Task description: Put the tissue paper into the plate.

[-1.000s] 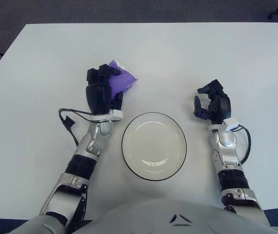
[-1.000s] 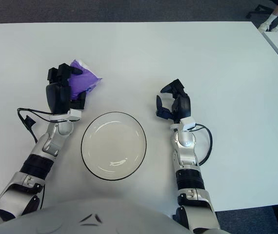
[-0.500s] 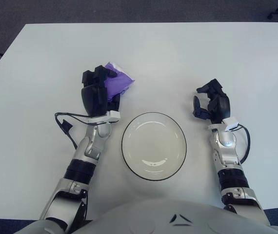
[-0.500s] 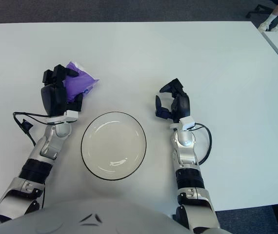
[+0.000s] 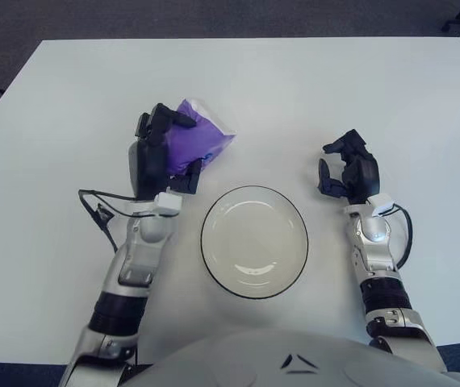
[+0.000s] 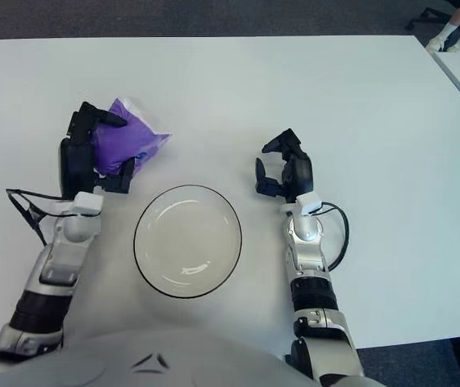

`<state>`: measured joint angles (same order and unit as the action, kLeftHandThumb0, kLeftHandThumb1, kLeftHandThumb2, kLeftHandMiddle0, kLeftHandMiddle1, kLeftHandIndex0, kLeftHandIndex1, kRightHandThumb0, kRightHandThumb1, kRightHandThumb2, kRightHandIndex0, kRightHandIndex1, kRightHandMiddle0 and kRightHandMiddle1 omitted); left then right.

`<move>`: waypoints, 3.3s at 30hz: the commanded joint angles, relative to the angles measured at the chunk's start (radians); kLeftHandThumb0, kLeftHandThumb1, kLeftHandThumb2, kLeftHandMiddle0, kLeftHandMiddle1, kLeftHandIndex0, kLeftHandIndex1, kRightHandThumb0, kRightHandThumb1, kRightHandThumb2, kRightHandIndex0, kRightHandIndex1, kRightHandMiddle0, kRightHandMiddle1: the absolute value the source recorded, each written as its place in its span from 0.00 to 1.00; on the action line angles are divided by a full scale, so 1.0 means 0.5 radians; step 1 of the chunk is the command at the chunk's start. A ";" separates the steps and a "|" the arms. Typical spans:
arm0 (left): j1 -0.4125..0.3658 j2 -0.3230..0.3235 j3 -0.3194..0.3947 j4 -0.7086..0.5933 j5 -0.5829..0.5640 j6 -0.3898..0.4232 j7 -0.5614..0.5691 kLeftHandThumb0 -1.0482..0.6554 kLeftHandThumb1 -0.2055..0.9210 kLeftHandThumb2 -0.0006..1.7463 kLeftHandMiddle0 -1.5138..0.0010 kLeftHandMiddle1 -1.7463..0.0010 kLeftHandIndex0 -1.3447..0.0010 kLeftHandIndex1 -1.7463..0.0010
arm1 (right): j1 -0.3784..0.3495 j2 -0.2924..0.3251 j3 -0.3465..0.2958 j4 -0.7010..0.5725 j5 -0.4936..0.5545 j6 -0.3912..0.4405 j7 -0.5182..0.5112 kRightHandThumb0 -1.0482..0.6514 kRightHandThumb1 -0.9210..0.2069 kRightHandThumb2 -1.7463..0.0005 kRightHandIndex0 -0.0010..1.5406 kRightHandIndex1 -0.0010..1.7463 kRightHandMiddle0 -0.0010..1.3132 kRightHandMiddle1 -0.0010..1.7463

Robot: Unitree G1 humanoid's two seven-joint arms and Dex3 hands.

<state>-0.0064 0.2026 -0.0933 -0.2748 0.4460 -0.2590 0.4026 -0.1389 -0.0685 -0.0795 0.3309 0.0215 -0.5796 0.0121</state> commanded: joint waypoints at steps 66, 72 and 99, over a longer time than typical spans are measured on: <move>-0.249 0.515 -0.509 -0.615 -0.548 0.252 -1.873 0.61 0.13 0.98 0.39 0.06 0.50 0.00 | 0.129 0.053 0.032 0.114 -0.141 0.135 -0.184 0.61 0.56 0.26 0.42 0.90 0.37 1.00; -0.262 0.508 -0.522 -0.622 -0.518 0.330 -1.903 0.61 0.13 0.98 0.40 0.02 0.49 0.03 | 0.151 0.052 0.041 0.063 -0.152 0.153 -0.197 0.61 0.55 0.26 0.41 0.91 0.36 1.00; -0.141 0.467 -0.448 -0.588 -0.356 0.156 -1.746 0.07 0.95 0.39 0.99 0.81 0.98 0.77 | 0.200 0.067 0.035 -0.060 -0.114 0.251 -0.140 0.61 0.53 0.26 0.34 0.94 0.40 1.00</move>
<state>-0.0636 0.4078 -0.3322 -0.5828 0.2805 -0.1427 -0.4472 -0.1018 -0.0504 -0.0693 0.2597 -0.0213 -0.4704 -0.0463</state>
